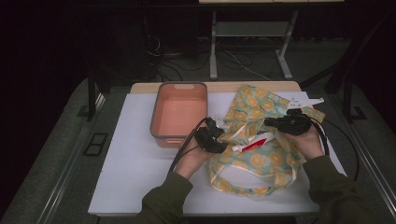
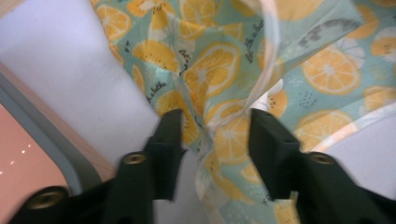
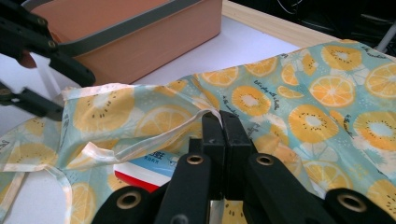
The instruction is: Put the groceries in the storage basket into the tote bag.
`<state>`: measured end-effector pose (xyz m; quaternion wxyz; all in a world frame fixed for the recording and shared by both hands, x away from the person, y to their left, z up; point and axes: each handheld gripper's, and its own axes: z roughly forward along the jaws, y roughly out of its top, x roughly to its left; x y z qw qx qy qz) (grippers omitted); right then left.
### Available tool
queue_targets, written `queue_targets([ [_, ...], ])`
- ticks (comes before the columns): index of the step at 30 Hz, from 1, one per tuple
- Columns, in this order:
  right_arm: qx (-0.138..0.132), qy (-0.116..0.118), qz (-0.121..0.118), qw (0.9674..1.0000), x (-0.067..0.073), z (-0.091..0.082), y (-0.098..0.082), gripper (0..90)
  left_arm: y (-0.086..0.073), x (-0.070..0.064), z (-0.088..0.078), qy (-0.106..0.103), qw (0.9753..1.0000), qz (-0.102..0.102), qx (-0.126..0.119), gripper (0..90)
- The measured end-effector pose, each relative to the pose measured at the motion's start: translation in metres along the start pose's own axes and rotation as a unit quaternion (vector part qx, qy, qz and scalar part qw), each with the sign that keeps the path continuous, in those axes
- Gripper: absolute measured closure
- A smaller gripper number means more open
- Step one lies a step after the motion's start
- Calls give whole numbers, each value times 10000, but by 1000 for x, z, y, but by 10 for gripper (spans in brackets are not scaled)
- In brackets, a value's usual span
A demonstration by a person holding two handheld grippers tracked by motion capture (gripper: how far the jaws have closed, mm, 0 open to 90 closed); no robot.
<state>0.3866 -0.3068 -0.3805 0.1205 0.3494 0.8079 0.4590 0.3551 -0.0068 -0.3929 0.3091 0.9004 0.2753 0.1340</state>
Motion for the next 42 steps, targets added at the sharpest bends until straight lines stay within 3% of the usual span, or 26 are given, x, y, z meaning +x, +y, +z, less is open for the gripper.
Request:
queue_targets([
  [3,-7,17,-8,10000,0,-1,0,895,-2,1,3,36,9999,-38,114,718],
  [7,13,28,-15,10000,0,-1,-1,895,-7,3,4,-102,9997,-170,162,881],
  [11,103,29,-25,9999,3,-1,-3,893,-12,7,2,-245,9990,-335,192,889],
  [12,140,26,-17,9999,4,-3,-4,861,-14,8,1,-260,9988,-372,175,889],
  [14,116,-37,-23,9999,7,-8,-5,704,-18,11,-1,-290,9986,-416,149,889],
  [16,142,21,-78,9999,12,-16,-6,637,-21,13,-3,-297,9982,-507,122,889],
  [22,263,89,-293,9992,37,-38,-13,492,-27,18,-4,-365,9973,-627,150,891],
  [24,278,-23,-354,9990,42,-46,-17,455,-28,19,-4,-369,9970,-663,136,892],
  [30,434,-121,-280,9986,41,-66,-36,375,-32,19,-5,-427,9965,-701,158,892],
  [35,633,63,-372,9973,45,-68,-53,358,-35,20,-4,-471,9960,-735,171,891],
  [39,599,501,-473,9958,57,-62,-54,396,-35,19,-3,-523,9960,-705,188,891],
  [42,819,750,-597,9920,66,-47,-56,426,-37,18,-2,-529,9959,-703,205,891],
])
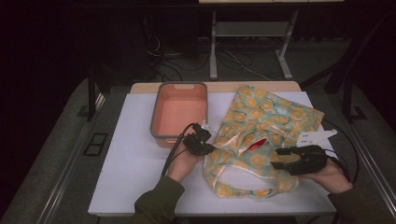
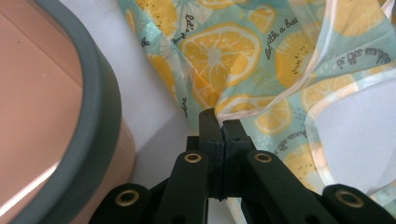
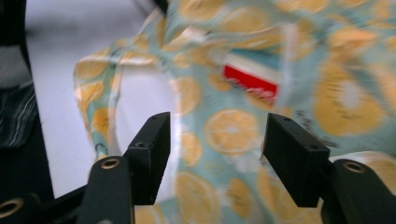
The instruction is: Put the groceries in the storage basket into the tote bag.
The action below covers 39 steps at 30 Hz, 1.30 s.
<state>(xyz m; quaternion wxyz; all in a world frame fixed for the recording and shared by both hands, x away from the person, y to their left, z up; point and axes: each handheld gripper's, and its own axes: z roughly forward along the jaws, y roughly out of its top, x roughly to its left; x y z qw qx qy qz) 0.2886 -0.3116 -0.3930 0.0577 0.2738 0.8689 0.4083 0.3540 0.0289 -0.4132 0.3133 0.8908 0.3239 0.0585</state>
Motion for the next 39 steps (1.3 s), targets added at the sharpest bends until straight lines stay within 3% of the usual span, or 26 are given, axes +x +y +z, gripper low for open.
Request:
queue_targets([
  [4,403,251,-67,9988,5,20,-6,448,-1,1,-1,-6,10000,-17,-15,891],
  [10,933,365,-237,9947,8,40,-14,490,-1,2,0,-35,10000,2,-33,891],
  [14,1280,337,-365,9905,9,49,-17,648,-1,2,0,-46,10000,10,-28,891],
  [18,1297,212,-480,9902,8,50,-17,847,-1,2,-1,-62,10000,11,-50,892],
  [19,1311,277,-479,9898,7,50,-17,879,-1,2,-1,-64,10000,22,-53,891],
  [23,1305,345,-472,9897,6,49,-17,895,-1,3,-3,-68,10000,12,-70,892],
  [26,1167,328,-451,9916,4,45,-15,898,-1,4,-6,-75,9999,-8,-150,893],
  [33,655,45,-343,9973,-3,26,-5,899,0,7,-17,-61,9994,-81,-344,893],
  [39,432,-108,-307,9985,-9,17,-2,900,1,7,-21,-77,9990,-84,-443,892],
])
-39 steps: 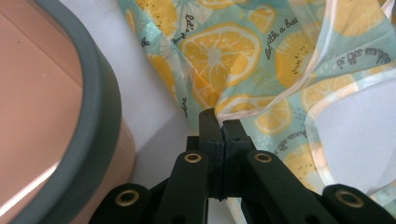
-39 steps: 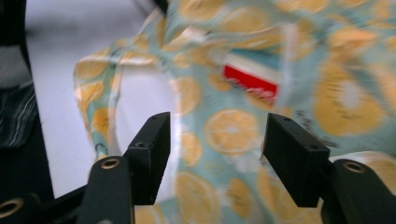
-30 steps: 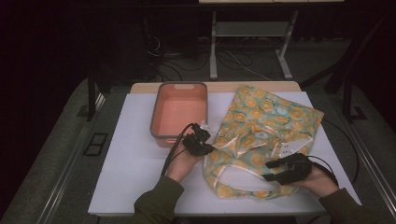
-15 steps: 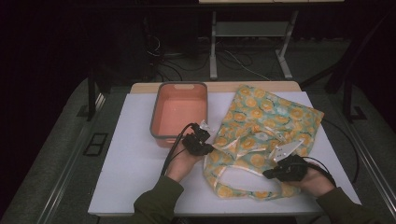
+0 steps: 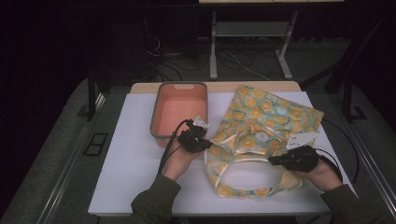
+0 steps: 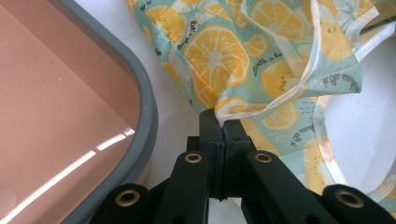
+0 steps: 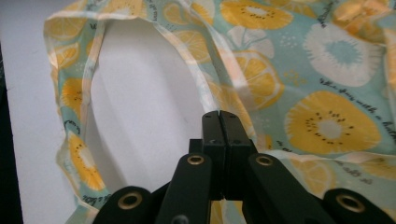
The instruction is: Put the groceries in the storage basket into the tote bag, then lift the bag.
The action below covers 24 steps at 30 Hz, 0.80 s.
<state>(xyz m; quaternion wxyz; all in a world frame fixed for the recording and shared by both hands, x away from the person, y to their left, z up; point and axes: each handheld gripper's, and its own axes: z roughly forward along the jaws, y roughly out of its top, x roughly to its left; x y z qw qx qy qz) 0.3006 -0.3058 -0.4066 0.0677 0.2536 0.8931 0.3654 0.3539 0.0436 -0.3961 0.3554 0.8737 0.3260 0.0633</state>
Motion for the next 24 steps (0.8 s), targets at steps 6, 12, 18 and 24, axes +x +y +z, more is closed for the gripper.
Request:
queue_targets([
  [6,-167,-100,57,9998,-3,-5,2,900,3,-1,-1,7,10000,18,-62,892],
  [12,-321,-191,66,9993,-6,-11,5,900,6,-3,-6,-3,9998,73,-201,893],
  [18,-492,-263,77,9984,-10,-17,10,900,12,-5,-13,15,9995,112,-303,893],
  [24,-689,-348,82,9970,-14,-24,16,900,16,-7,-21,38,9989,167,-447,894],
])
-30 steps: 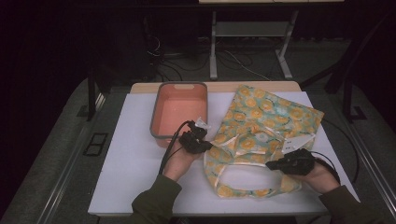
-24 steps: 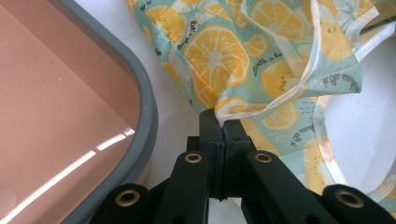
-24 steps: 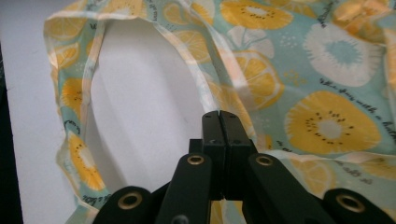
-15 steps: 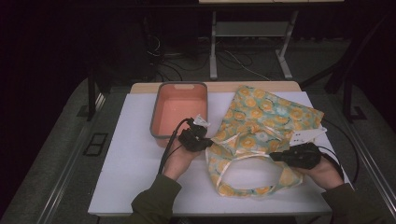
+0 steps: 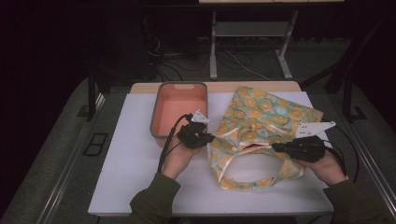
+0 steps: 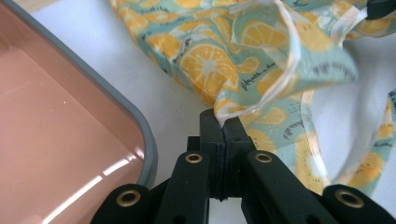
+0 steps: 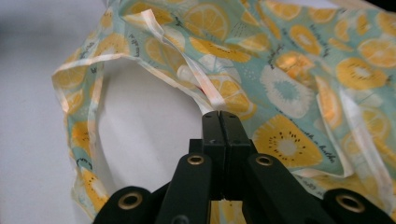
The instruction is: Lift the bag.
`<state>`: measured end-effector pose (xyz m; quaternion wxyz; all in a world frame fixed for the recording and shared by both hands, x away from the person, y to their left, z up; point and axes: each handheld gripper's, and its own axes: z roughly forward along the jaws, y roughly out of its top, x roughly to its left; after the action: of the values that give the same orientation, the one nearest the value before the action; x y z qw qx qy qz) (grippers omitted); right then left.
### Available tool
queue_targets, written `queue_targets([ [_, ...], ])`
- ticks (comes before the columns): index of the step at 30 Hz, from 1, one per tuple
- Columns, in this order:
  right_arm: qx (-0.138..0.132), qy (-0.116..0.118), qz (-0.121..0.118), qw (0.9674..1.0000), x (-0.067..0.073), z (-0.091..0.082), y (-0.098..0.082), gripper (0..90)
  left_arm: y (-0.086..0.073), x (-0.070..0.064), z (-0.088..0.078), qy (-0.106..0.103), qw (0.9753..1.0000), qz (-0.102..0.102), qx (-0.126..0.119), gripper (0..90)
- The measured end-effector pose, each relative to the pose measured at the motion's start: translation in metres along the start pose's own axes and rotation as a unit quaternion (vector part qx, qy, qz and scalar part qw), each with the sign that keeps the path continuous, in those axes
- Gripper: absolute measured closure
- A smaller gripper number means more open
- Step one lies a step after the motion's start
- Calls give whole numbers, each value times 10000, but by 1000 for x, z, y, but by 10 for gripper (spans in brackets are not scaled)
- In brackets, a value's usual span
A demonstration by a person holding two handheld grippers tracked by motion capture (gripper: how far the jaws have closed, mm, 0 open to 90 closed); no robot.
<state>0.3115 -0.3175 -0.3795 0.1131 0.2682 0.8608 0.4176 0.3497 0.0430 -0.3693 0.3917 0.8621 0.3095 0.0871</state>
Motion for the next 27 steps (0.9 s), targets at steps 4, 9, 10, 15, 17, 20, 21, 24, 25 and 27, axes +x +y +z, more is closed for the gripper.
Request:
queue_targets([
  [4,-178,-89,26,9998,-4,-8,5,900,7,-1,-6,25,9999,58,-146,894],
  [9,-385,-216,68,9990,-10,-17,11,900,15,-1,-11,53,9996,83,-273,894],
  [10,-436,-229,66,9988,-11,-18,13,900,19,-1,-13,71,9994,108,-323,894],
  [15,-604,-341,82,9976,-14,-26,18,900,28,-1,-22,122,9988,169,-453,894],
  [17,-677,-377,90,9970,-15,-29,21,900,32,-2,-27,141,9983,173,-537,894],
  [20,-761,-438,81,9961,-17,-32,25,900,35,-2,-33,183,9977,213,-613,894],
  [21,-786,-464,69,9958,-17,-33,27,900,36,-2,-34,188,9976,203,-640,894],
  [24,-872,-506,84,9949,-19,-37,30,900,40,-2,-39,215,9969,216,-720,894],
  [25,-894,-538,86,9945,-19,-38,31,900,42,-2,-40,216,9967,210,-756,894],
  [27,-952,-578,95,9937,-21,-41,34,900,45,-2,-42,233,9962,218,-807,894],
])
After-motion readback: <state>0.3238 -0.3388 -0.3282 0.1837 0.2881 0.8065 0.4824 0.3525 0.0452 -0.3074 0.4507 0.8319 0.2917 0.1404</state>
